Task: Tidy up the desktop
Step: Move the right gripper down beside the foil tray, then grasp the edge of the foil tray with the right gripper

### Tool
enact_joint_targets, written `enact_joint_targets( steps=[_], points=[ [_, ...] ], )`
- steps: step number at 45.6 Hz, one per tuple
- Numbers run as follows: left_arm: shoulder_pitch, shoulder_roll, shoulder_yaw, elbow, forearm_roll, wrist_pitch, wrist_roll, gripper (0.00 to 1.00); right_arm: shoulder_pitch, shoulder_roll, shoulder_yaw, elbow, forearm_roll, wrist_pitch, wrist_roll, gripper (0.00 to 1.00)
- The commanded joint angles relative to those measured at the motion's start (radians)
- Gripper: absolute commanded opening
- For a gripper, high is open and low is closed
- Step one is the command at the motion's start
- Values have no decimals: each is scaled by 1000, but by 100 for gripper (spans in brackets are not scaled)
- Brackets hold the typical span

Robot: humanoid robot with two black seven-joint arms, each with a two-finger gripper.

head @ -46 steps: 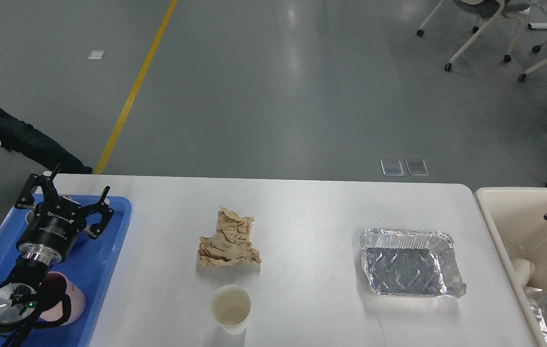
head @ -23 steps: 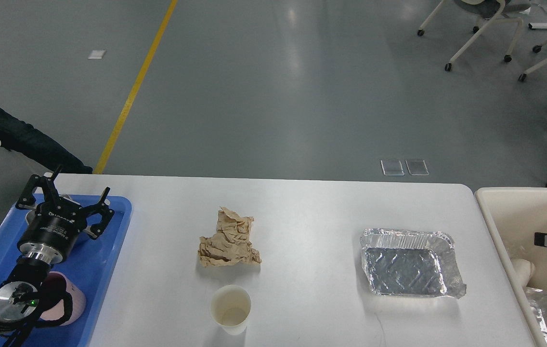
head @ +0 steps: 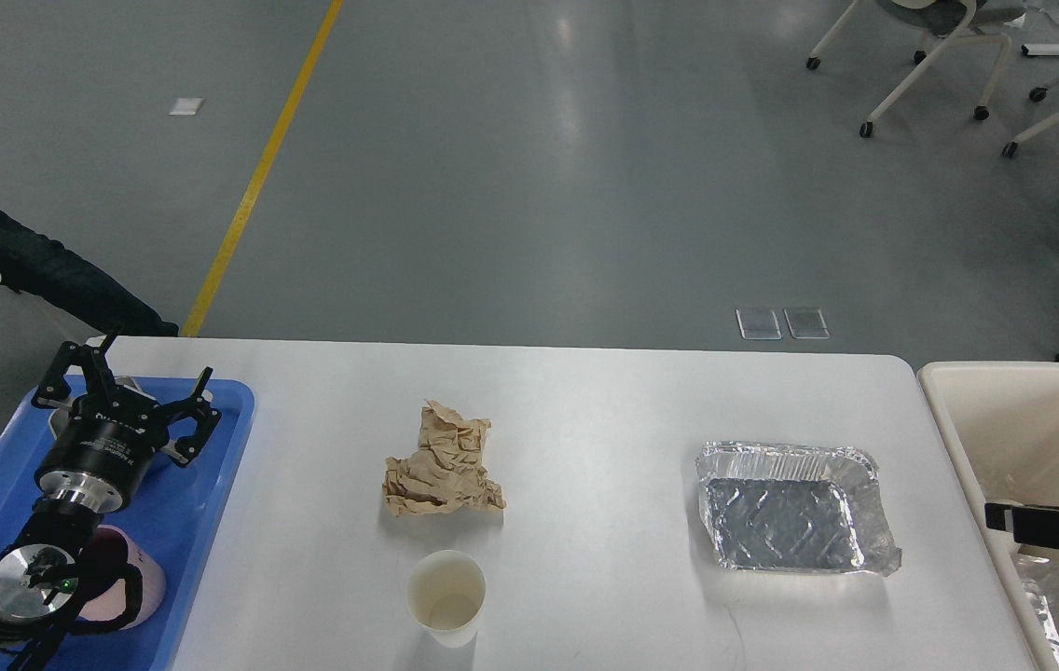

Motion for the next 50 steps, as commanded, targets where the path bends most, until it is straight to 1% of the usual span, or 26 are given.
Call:
enact_joint_targets(
  steps=[1,6,9,13,18,22,26,29,32,39,46,50],
  points=[
    [0,-2,0,-1,0,1,0,97,28,79,-3,-43,3,3,-1,100],
    [0,-2,1,1,0,1,0,97,83,166,-13,-112,3,24,6,100],
    [0,-4,1,1,0,1,0,97,127,200,-67,-141,0,55,6,100],
    [0,-5,1,1,0,2,0,97,230,257,-183,-193,-17,57,6,100],
    [-17,-10,24,1,0,4,0,97,423,335,-360,-278,-55,54,0,100],
    [-25,-10,40,-1,0,7,-2,97,528,381,-464,-301,-55,35,-7,100],
    [-23,-8,40,1,0,7,-3,97,569,435,-509,-302,-58,21,-18,100],
    [-22,-5,40,1,0,7,-5,97,572,443,-520,-318,-68,21,-24,100],
    [-20,-5,40,1,0,7,-5,97,575,453,-537,-374,-68,24,-20,100],
    [-17,-5,38,1,0,7,-8,97,654,498,-639,-479,-68,21,-15,100],
    [-15,-8,38,1,0,13,-8,97,720,558,-713,-609,-68,-9,-15,100],
    [-15,-8,38,1,0,13,-8,97,732,581,-736,-657,-69,-34,-15,100]
  ],
)
